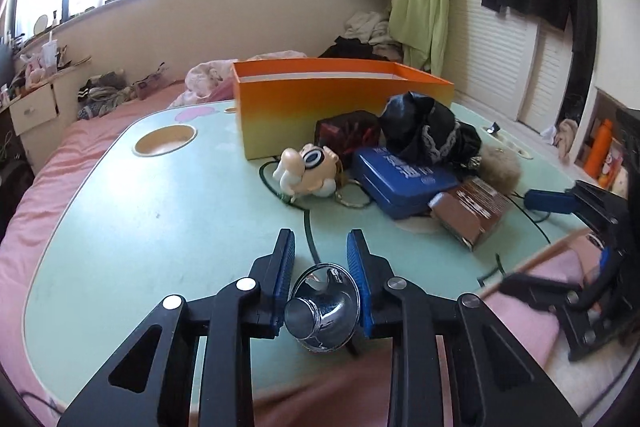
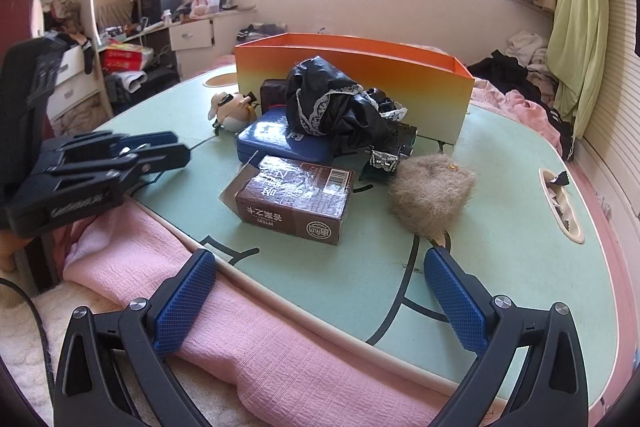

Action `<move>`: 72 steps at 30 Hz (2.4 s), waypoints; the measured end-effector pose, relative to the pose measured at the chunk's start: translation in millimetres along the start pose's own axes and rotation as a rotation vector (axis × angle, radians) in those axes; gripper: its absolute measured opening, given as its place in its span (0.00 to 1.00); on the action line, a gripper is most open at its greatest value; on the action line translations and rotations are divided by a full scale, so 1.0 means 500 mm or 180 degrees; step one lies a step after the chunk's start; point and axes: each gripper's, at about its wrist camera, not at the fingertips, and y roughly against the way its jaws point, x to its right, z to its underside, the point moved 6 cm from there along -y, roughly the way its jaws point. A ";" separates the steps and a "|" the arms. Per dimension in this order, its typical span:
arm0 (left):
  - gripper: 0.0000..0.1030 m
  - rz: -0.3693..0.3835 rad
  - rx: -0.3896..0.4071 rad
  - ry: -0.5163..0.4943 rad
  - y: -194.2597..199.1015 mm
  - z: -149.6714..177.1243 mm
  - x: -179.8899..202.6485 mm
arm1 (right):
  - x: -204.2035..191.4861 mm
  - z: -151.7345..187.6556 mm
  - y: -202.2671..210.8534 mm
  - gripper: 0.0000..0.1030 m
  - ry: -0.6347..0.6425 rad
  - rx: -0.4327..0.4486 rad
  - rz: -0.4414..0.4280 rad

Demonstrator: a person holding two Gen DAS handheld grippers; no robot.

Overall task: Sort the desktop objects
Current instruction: 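Lower the silver metal knob with the left gripper in front of the blue tin, then reach the right gripper into the box and grasp the white fluffy pompom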

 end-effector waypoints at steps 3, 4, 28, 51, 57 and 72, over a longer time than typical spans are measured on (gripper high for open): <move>0.28 -0.0010 0.0125 -0.0033 0.002 -0.037 0.016 | 0.000 0.000 0.000 1.00 -0.0001 0.0000 0.0001; 0.28 0.0008 0.0180 -0.0041 0.003 -0.057 0.021 | 0.000 0.000 0.000 1.00 0.0000 -0.0001 0.0001; 1.00 -0.0207 -0.0215 -0.0008 0.006 0.020 0.039 | 0.002 0.002 0.000 1.00 0.0003 -0.0020 -0.0004; 1.00 -0.0133 -0.0169 -0.0033 0.016 0.026 0.039 | 0.128 -0.291 -0.182 0.82 -0.0754 -0.0500 0.0355; 1.00 -0.0122 -0.0162 -0.0037 0.016 0.025 0.037 | 0.130 -0.303 -0.189 0.82 -0.0624 -0.0523 0.0486; 1.00 -0.0123 -0.0161 -0.0033 0.018 0.026 0.040 | 0.121 -0.353 -0.282 0.58 -0.0959 -0.1755 -0.0169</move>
